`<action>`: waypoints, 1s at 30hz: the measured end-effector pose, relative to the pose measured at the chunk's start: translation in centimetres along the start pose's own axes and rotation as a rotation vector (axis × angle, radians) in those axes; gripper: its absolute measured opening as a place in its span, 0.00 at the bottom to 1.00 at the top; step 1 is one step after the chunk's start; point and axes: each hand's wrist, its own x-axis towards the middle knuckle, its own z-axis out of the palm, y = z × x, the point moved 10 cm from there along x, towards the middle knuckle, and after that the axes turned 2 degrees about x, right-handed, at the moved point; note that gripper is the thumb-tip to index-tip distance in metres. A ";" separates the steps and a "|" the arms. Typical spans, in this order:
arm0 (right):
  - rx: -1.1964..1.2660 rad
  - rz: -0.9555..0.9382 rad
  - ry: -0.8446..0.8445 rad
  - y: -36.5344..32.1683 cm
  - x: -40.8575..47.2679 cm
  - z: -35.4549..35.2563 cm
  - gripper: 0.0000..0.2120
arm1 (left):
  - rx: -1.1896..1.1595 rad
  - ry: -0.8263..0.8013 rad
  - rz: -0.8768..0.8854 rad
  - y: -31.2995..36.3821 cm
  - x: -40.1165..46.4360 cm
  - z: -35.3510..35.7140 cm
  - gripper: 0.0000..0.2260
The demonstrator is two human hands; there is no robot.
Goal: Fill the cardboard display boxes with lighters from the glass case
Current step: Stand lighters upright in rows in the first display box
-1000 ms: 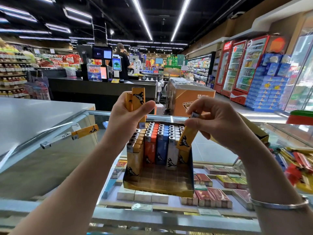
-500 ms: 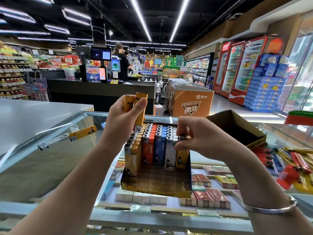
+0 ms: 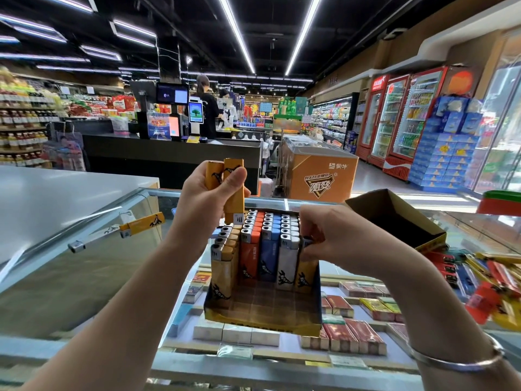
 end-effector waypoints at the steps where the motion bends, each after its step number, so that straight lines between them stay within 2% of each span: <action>1: -0.007 -0.003 0.000 -0.1 0.0 0.1 0.18 | -0.011 0.003 -0.002 0.0 0.1 -0.1 0.15; 4: 0.036 -0.020 0.079 -0.5 -0.2 -0.8 0.15 | -0.043 0.012 -0.015 -0.1 0.2 -0.4 0.15; 8: 0.132 -0.118 0.384 -1.7 -1.0 -3.8 0.09 | -0.091 -0.003 -0.015 0.0 0.1 -0.2 0.17; 10: 0.187 -0.169 0.478 -2.7 -1.4 -4.2 0.07 | -0.061 -0.011 -0.001 0.1 0.0 -0.1 0.18; 14: 0.370 -0.188 0.464 -4.2 -1.1 -2.7 0.13 | 0.005 0.008 0.029 0.7 -0.2 0.1 0.20; 20: 0.502 -0.151 0.417 -4.1 -0.6 -1.5 0.14 | 0.051 -0.009 0.112 1.9 -0.6 0.7 0.20; 25: 0.645 -0.126 0.472 -3.1 -0.7 -1.9 0.15 | 0.028 -0.045 0.131 1.9 -0.5 1.1 0.17; 28: 0.707 -0.102 0.578 -2.1 -1.1 -3.1 0.15 | -0.006 -0.048 0.146 1.9 -0.4 0.9 0.12; 30: 0.767 -0.099 0.645 -1.4 -1.6 -4.1 0.16 | -0.019 -0.020 0.138 1.9 -0.3 0.4 0.13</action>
